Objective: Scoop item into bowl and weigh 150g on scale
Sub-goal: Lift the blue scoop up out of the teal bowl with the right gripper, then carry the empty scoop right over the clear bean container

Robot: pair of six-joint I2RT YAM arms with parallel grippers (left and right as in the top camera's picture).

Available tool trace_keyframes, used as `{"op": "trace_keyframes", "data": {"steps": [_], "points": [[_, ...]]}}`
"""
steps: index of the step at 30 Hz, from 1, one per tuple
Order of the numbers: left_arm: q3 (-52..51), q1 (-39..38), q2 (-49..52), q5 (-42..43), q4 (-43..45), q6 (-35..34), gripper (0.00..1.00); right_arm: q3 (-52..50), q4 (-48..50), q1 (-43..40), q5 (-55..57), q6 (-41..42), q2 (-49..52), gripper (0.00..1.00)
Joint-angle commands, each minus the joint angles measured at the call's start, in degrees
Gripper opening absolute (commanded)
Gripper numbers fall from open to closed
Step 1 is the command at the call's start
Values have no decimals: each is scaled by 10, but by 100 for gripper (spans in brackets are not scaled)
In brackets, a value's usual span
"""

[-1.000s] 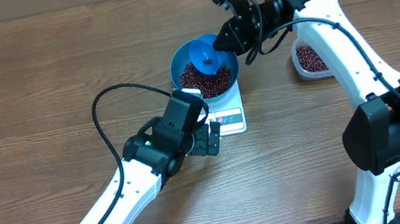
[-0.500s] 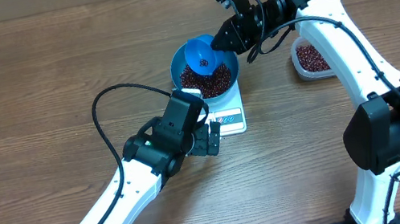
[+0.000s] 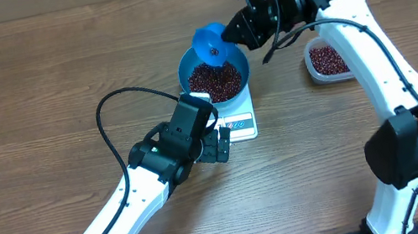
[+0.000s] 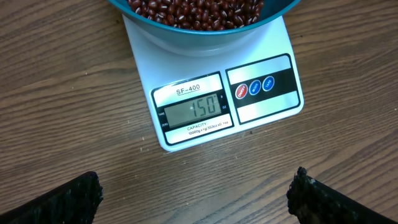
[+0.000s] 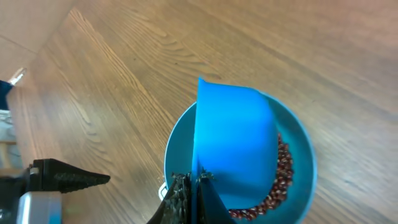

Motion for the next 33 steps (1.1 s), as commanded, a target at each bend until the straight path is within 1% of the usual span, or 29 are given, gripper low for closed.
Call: {"op": "trace_keyframes", "data": {"steps": [1, 12, 17, 23, 24, 33], "points": [[-7, 2, -3, -4, 0, 9, 100, 24, 2, -2, 39, -16, -42, 3], [-7, 2, -3, -4, 0, 9, 100, 24, -3, -4, 42, -15, -43, 4], [-7, 2, -3, -4, 0, 9, 100, 24, -11, -21, 42, -15, -43, 4], [-7, 2, -3, -4, 0, 9, 100, 24, -55, -79, 42, -15, -43, 4], [-7, 2, -3, -4, 0, 9, 99, 24, -72, -101, 42, -15, -43, 4], [-7, 2, -3, -4, 0, 9, 100, 24, -153, -209, 42, -15, -43, 4]]}}
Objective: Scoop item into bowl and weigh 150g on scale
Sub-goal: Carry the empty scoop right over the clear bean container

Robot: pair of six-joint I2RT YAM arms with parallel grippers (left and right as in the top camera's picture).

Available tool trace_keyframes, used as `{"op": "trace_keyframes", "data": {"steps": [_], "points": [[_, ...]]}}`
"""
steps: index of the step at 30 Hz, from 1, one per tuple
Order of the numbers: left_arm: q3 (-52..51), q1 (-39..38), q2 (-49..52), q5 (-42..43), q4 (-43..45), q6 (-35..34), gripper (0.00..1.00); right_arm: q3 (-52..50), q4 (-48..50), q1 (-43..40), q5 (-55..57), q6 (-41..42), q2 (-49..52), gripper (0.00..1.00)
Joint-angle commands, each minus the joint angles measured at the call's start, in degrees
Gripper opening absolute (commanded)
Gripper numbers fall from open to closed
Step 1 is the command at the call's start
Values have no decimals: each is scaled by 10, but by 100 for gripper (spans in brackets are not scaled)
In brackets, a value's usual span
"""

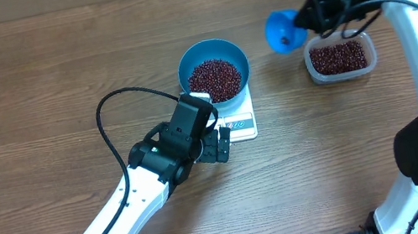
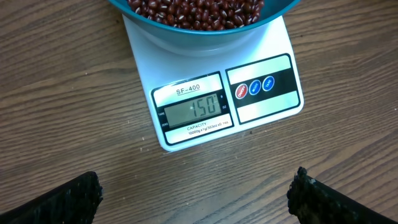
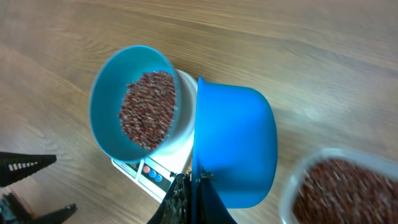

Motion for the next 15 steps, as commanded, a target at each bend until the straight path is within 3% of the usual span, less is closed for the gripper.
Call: {"op": "trace_keyframes", "data": {"steps": [1, 6, 15], "points": [[-7, 2, -3, -4, 0, 9, 100, 16, -25, -46, -3, -2, -17, 4], [-7, 2, -3, -4, 0, 9, 100, 15, -63, -96, 13, -52, -17, 4], [-7, 2, -3, -4, 0, 9, 100, -15, -70, -133, 138, -49, -17, 4]]}}
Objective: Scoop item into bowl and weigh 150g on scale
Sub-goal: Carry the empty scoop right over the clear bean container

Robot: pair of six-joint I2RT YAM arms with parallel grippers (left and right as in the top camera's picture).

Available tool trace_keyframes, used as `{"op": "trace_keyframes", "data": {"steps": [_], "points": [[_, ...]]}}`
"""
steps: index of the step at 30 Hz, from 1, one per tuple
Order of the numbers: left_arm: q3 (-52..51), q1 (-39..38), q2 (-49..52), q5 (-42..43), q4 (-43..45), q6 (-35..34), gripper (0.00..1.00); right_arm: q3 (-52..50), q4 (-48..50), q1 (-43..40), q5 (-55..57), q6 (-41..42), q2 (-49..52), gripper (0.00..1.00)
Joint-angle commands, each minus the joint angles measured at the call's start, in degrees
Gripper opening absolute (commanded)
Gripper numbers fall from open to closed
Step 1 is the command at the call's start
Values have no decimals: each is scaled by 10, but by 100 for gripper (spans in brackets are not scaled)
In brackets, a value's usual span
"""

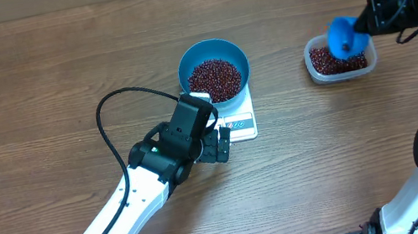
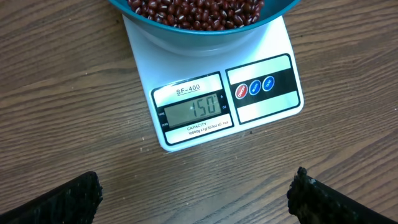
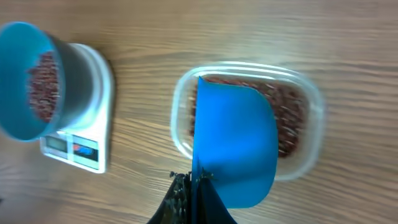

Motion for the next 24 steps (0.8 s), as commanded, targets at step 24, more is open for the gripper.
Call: {"op": "trace_keyframes", "data": {"steps": [24], "points": [[-7, 2, -3, -4, 0, 9, 99, -15, 40, -3, 55, 14, 19, 4]]}}
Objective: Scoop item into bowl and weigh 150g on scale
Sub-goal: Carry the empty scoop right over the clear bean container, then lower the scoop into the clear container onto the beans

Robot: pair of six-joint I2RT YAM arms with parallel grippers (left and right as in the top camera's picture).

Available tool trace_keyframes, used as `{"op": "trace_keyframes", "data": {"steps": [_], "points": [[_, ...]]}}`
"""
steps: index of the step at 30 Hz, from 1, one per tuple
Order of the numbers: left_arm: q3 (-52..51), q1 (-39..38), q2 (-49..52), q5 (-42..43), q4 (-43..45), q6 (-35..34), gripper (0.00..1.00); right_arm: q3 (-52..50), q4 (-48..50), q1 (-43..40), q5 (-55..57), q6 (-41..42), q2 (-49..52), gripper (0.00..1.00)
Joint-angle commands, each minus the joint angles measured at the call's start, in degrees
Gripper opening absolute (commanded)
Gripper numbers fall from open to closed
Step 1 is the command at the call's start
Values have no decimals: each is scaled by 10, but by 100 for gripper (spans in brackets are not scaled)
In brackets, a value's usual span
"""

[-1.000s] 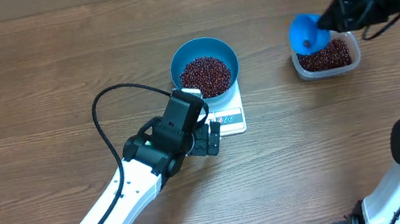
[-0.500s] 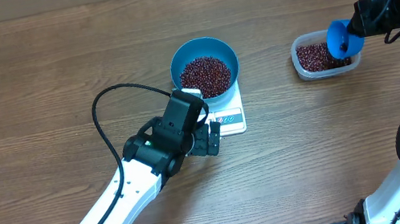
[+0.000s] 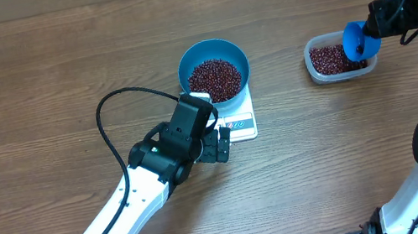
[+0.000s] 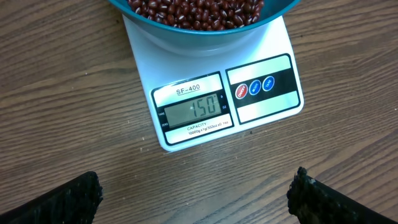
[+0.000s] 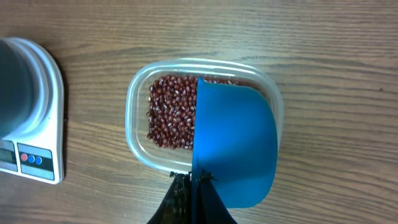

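A blue bowl (image 3: 214,71) filled with red beans stands on the white scale (image 4: 214,99), whose display (image 4: 194,109) reads 150. My left gripper (image 4: 196,196) hovers open just in front of the scale, nothing between its fingers. My right gripper (image 5: 193,183) is shut on the edge of a blue scoop (image 5: 235,146), held over the clear tub (image 5: 138,106) of red beans at the right. In the overhead view the scoop (image 3: 352,42) sits over the tub's right end (image 3: 318,65).
Bare wooden table surrounds the scale and the tub. The left arm's black cable (image 3: 111,116) loops over the table to the left of the scale.
My right gripper with the scoop has shifted slightly right over the bean tub, and its view is now closer to the tub. The left arm and the scale reading have not changed.
My right gripper held the scoop tipped over the bowl on the scale, display at 150. Then the scoop was clear of the bowl, between scale and tub. Then it was over the tub, where it stays now. The left gripper stayed open throughout.
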Motion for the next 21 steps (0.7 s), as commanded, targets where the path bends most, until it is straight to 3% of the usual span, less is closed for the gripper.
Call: {"op": "trace_keyframes", "data": {"steps": [1, 21], "points": [[-7, 2, -3, -4, 0, 9, 99, 0, 3, 1, -19, 16, 1, 4], [-7, 2, -3, -4, 0, 9, 100, 0, 1, 1, -19, 23, 1, 4]]}}
